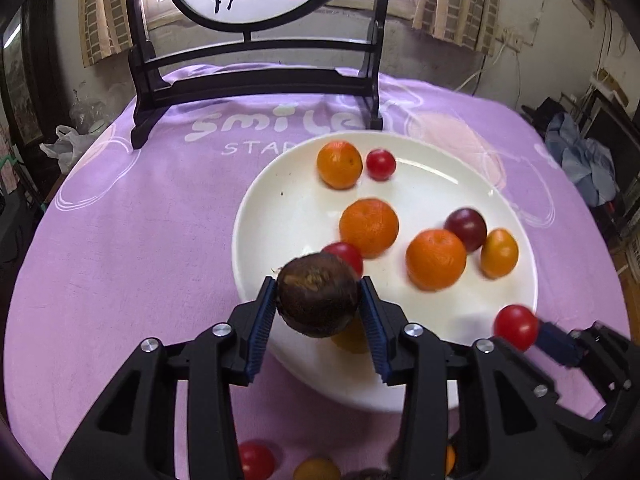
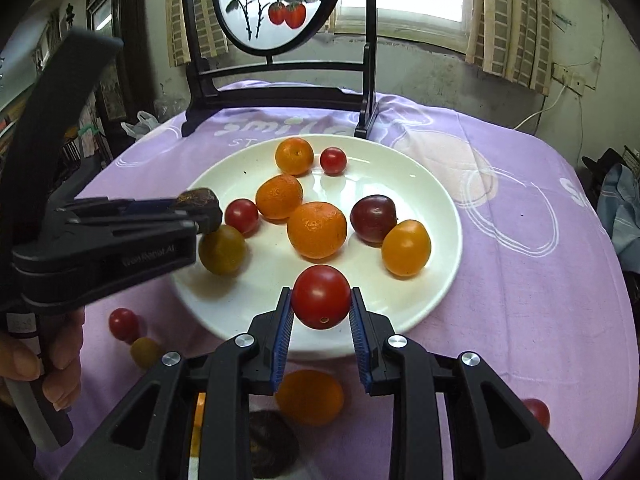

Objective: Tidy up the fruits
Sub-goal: 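Carry both fruits over the white plate and open both tools, then withdraw both open tools from the plate back over the fruit, then grasp a dark brown round fruit with the right tool, then grasp another dark brown fruit with the left tool while the right holds its fruit, then carry both dark fruits over the white plate and open both tools, then withdraw both open tools from the plate back over the fruit, then grasp a small yellow-brown fruit with the right tool, then grasp another yellow-brown fruit with the left tool while the right holds its fruit, then carry both yellow-brown fruits over the white plate and open both tools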

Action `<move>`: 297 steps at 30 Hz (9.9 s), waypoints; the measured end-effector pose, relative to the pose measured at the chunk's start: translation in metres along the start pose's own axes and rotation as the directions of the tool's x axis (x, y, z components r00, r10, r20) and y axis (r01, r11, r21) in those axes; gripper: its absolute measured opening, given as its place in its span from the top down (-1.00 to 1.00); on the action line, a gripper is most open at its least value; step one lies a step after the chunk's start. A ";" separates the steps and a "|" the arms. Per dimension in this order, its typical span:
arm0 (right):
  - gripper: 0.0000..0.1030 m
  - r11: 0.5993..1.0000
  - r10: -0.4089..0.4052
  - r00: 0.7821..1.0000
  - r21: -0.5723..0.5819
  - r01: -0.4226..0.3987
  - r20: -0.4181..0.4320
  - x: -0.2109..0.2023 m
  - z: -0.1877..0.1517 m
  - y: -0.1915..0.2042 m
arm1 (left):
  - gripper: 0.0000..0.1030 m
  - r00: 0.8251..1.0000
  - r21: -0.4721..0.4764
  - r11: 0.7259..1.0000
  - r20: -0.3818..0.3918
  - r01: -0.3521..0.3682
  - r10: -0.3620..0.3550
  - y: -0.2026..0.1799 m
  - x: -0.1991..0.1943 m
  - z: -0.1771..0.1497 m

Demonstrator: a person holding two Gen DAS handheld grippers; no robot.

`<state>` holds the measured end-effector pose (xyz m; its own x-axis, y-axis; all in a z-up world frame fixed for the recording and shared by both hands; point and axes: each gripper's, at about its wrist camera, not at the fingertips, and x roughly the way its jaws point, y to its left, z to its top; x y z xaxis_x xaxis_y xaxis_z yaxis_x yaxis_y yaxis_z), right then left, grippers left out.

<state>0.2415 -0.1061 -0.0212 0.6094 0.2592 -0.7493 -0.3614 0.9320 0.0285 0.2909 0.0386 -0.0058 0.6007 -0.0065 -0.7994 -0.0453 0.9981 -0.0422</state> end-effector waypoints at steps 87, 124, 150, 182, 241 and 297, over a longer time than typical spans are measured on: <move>0.16 1.000 -0.015 0.996 0.006 0.016 -0.086 -0.018 -0.080 0.036 | -0.77 0.996 -0.074 0.993 -0.021 0.089 -0.091 0.018 -0.066 -0.130; 0.15 0.998 0.033 0.998 0.055 -0.031 -0.044 -0.063 -0.106 0.006 | -0.22 0.998 0.189 0.980 -0.025 0.065 -0.062 -0.026 -0.047 -0.145; 0.16 0.992 0.111 0.990 0.052 -0.116 0.088 -0.088 -0.089 0.009 | 0.19 0.984 0.151 0.977 0.066 0.152 -0.163 -0.023 -0.091 -0.109; -0.15 0.998 0.015 0.997 0.052 -0.019 0.069 -0.026 -0.019 -0.011 | -0.69 0.996 -0.023 0.998 0.062 0.060 -0.058 -0.004 -0.027 -0.016; 0.51 0.998 0.053 0.997 -0.012 -0.054 -0.047 -0.057 -0.106 0.031 | -0.59 0.993 -0.025 0.994 -0.049 0.105 -0.106 0.013 -0.047 -0.141; 0.51 1.000 -0.020 0.997 0.000 0.020 0.078 -0.014 0.007 -0.004 | 0.49 0.997 0.086 0.995 0.059 0.041 -0.046 -0.020 -0.021 0.000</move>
<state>0.2390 -0.1114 -0.0059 0.6699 0.2594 -0.6956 -0.3492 0.9370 0.0132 0.2791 0.0187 0.0116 0.6485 -0.0489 -0.7597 0.0480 0.9986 -0.0233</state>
